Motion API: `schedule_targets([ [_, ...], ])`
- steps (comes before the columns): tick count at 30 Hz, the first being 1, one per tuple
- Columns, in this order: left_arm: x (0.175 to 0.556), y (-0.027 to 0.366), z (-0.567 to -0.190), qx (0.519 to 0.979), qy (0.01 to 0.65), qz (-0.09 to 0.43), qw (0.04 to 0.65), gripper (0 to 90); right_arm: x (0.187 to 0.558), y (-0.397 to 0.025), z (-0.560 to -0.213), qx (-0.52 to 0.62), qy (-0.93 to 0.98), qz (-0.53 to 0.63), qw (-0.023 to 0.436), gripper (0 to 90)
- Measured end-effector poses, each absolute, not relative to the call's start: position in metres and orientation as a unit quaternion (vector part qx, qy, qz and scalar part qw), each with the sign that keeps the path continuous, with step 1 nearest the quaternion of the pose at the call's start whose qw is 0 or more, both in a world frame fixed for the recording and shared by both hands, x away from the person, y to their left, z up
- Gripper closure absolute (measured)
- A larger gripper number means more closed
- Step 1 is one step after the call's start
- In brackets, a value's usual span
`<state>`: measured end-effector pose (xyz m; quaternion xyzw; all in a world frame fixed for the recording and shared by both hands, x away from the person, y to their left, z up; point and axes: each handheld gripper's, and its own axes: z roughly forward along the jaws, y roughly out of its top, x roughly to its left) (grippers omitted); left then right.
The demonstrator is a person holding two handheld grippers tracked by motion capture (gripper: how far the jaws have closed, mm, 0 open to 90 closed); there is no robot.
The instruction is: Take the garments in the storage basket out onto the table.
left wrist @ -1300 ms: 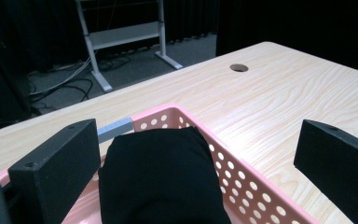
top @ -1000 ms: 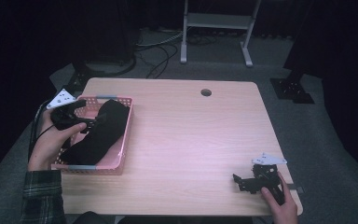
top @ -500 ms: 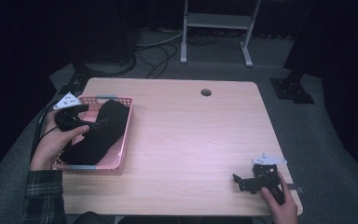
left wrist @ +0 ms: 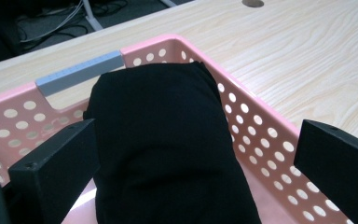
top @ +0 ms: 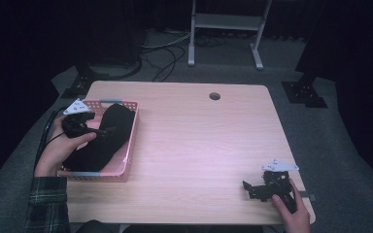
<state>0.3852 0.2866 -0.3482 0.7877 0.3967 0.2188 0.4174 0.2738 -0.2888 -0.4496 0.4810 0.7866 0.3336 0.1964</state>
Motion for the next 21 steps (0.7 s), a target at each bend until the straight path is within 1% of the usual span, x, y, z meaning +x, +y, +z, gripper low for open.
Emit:
schedule_targets([
  [21,0.392,0.279,-0.363,0.808,0.415,0.209,0.362,0.0,0.274,-0.289,-0.45,0.481,0.787,0.334,0.196,0.0],
])
